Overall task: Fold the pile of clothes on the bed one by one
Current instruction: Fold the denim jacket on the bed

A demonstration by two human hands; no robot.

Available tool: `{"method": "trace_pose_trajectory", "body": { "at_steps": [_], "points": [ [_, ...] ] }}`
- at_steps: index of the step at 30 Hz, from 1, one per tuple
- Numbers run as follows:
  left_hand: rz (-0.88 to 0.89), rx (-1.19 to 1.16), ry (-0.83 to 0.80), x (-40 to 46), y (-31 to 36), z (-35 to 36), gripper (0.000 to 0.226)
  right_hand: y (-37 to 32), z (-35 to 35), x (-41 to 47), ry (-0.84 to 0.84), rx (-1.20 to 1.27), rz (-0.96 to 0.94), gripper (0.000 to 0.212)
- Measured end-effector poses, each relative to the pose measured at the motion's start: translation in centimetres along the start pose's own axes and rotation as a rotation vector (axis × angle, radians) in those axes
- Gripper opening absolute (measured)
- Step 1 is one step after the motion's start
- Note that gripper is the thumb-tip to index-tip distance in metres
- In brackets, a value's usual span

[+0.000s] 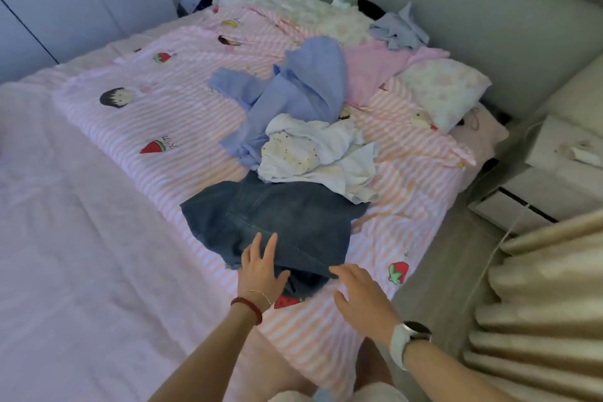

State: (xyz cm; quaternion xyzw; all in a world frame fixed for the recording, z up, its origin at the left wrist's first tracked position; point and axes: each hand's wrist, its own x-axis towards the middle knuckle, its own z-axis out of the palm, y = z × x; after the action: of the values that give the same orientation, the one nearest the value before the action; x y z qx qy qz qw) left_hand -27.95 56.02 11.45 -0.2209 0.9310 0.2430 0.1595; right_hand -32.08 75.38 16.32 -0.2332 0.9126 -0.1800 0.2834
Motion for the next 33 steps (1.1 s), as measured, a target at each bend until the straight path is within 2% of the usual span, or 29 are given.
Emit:
{"method": "trace_pose_trajectory", "body": {
  "at_steps": [3, 6, 8, 10, 14, 18, 20, 25, 29, 33],
  "points": [
    [-0.082, 0.081, -0.076, 3.9, 1.4, 0.7, 0.08, 2.0, -1.5, 4.7, -0.059, -0.074, -0.098, 0.048],
    [-0.148, 0.247, -0.076, 7.3, 2.5, 0.6, 0.052, 4.1, -3.5, 9.1, -0.115, -0.119, -0.194, 0.053],
    [-0.156, 0.271, -0.032, 8.7, 3.1, 0.0, 0.033, 5.1, -4.6, 11.4, -0.155, -0.109, -0.26, 0.057],
    [-0.206, 0.128, 0.103, 9.4, 3.8, -1.1, 0.024, 5.6, -5.6, 13.2, -0.198, -0.042, -0.36, 0.064],
    [-0.377, -0.458, 0.449, 9.3, 6.1, -5.2, 0.015, 4.5, -7.7, 15.4, -0.328, 0.259, -0.494, 0.078],
    [-0.259, -0.624, 0.594, 9.3, 10.4, -11.1, 0.009, 0.8, -9.8, 16.8, -0.161, 0.416, -0.537, 0.088],
    [-0.192, -0.655, 0.622, 8.9, 12.0, -14.0, 0.005, -1.1, -11.4, 17.1, -0.104, 0.507, -0.564, 0.08],
    [-0.047, -0.742, 0.738, 6.3, 13.7, -22.1, 0.007, -5.5, -17.9, 16.0, 0.144, 0.599, -0.704, 0.006],
    [0.123, -0.718, 0.829, 3.1, 14.7, -28.7, 0.01, -9.5, -24.2, 14.5, 0.297, 0.589, -0.812, 0.013],
    [0.273, -0.717, 0.993, -1.1, 16.3, -35.3, 0.017, -14.9, -31.8, 10.6, 0.36, 0.639, -0.977, 0.017]
  ]
}}
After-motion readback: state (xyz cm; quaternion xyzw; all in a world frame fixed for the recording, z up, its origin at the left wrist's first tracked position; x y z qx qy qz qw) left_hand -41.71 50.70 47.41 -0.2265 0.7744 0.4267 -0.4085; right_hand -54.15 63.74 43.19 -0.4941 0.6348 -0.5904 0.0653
